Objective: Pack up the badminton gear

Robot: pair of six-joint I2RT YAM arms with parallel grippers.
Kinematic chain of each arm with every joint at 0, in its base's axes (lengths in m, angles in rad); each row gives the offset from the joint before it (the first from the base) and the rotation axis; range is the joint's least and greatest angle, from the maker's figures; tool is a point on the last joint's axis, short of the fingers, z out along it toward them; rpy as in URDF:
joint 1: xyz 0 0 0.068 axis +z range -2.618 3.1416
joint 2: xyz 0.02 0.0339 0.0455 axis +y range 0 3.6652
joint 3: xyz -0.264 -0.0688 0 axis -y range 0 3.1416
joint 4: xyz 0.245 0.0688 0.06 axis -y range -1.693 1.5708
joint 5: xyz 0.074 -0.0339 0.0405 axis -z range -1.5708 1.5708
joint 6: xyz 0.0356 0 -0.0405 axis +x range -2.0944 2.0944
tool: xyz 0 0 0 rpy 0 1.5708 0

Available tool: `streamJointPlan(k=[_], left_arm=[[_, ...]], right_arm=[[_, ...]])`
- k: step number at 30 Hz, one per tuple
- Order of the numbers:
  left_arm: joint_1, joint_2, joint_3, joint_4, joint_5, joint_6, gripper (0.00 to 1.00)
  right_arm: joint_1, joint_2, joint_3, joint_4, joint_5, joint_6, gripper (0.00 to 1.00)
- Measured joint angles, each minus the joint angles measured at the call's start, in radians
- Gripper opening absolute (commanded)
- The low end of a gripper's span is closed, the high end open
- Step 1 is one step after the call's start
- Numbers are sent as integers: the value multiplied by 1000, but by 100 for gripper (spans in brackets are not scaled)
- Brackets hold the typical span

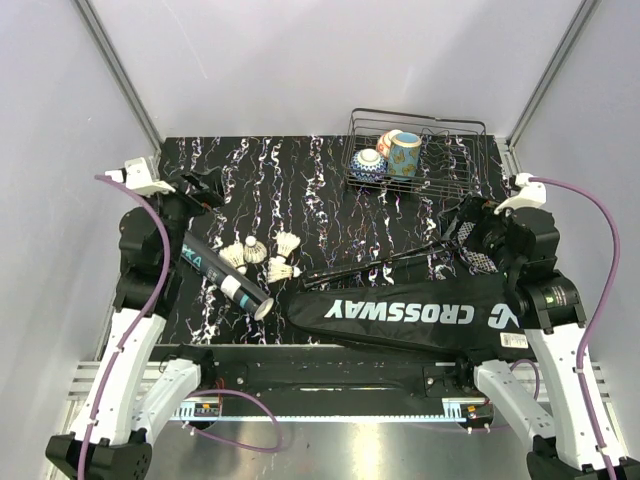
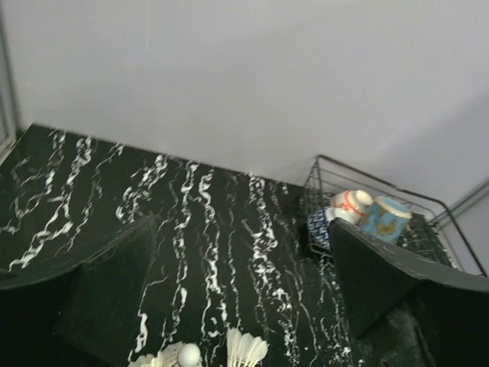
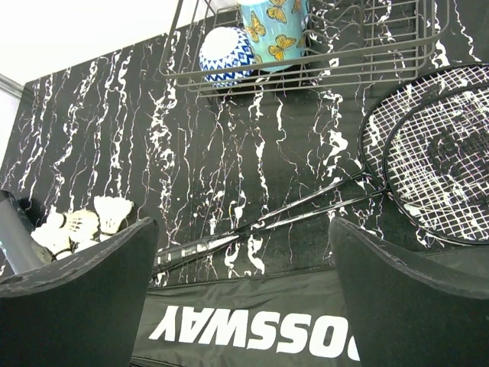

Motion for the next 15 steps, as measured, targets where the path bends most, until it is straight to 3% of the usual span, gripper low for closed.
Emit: streamJointPlan(k=[9,12,15], left_arm=[[16,47,-3,-150,-212,-95,99],[23,56,1,-276,-310,-187,99],[73,116,41,-427,-304,-230,99]], right_arm=[[3,140,27,-46,-72,-1,100],[34,244,53,-52,-105,3,100],[125,309,55,-48,-116,13,100]])
